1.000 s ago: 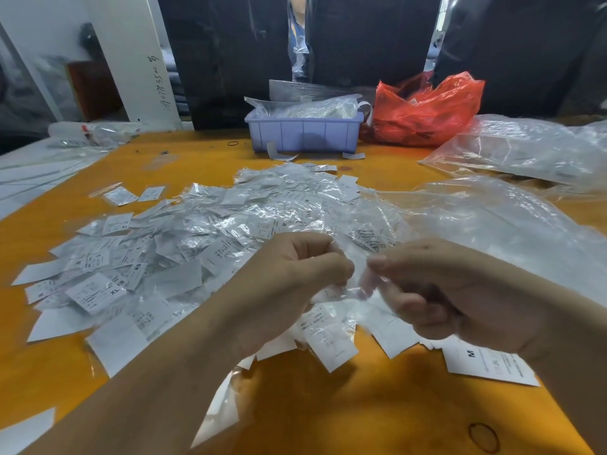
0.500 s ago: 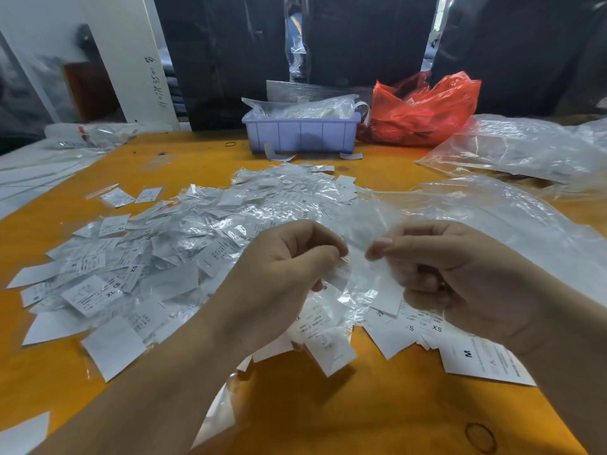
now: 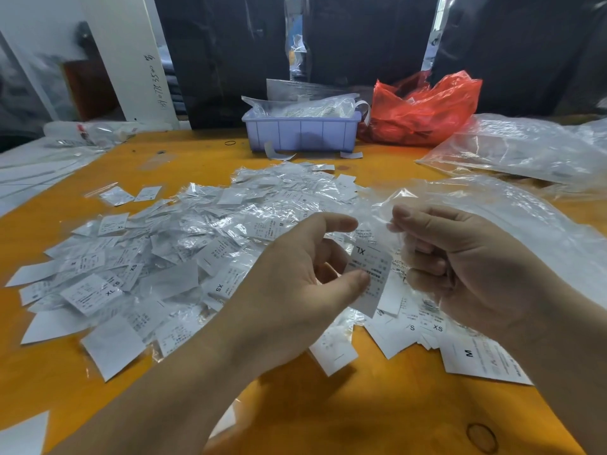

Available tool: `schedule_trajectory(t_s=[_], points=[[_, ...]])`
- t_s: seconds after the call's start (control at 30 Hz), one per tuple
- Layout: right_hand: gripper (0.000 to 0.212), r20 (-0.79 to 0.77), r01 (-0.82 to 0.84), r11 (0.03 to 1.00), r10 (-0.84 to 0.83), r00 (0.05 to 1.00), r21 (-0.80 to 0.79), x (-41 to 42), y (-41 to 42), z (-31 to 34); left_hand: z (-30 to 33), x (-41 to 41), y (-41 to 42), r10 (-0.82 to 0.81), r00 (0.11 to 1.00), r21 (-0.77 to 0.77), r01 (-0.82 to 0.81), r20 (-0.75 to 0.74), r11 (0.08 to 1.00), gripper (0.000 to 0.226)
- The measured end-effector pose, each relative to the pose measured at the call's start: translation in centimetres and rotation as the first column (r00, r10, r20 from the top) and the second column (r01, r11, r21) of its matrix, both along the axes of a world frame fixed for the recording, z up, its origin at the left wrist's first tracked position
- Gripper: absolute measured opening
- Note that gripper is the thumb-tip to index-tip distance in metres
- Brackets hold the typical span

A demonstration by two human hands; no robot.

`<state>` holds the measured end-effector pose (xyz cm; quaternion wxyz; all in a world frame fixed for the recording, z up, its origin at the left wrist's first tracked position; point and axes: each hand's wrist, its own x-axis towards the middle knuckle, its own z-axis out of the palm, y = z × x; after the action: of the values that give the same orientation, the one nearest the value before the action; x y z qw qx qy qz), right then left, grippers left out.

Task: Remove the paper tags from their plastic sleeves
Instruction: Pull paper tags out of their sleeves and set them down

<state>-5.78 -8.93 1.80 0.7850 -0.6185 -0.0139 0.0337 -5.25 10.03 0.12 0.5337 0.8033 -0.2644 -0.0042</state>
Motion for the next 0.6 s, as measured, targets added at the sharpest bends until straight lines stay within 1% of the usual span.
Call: schedule_trajectory(t_s=[0.13, 0.23, 0.37, 0.5, 0.6], points=[[0.02, -0.004, 0.024, 1.0, -0.024, 1.0, 0.018, 0.03, 0.18, -0.24, 0.13, -0.18, -0.26, -0.075, 0.995, -0.01, 0.074, -0.063, 0.997, 0.052], [0.03, -0.009, 0.019, 1.0, -0.019, 1.0, 0.016, 0.09, 0.4, -0.42, -0.04, -0.17, -0.42, -0.125, 0.985, -0.018, 0.124, -0.118, 0.992, 0.043], [0.034, -0.008, 0.006, 1.0, -0.006, 1.0, 0.009, 0.13, 0.51, -0.57, -0.23, 0.01, -0.37, -0.14, 0.965, -0.083, 0.125, -0.221, 0.989, 0.033], [0.032, -0.007, -0.007, 1.0, 0.007, 1.0, -0.001, 0.09, 0.55, -0.65, -0.17, 0.12, -0.29, -0.159, 0.962, -0.106, 0.138, -0.224, 0.985, 0.028], [0.033, -0.006, 0.012, 1.0, -0.012, 1.0, -0.012, 0.09, 0.63, -0.65, -0.11, 0.02, -0.31, -0.183, 0.958, -0.114, 0.161, -0.222, 0.98, 0.024]])
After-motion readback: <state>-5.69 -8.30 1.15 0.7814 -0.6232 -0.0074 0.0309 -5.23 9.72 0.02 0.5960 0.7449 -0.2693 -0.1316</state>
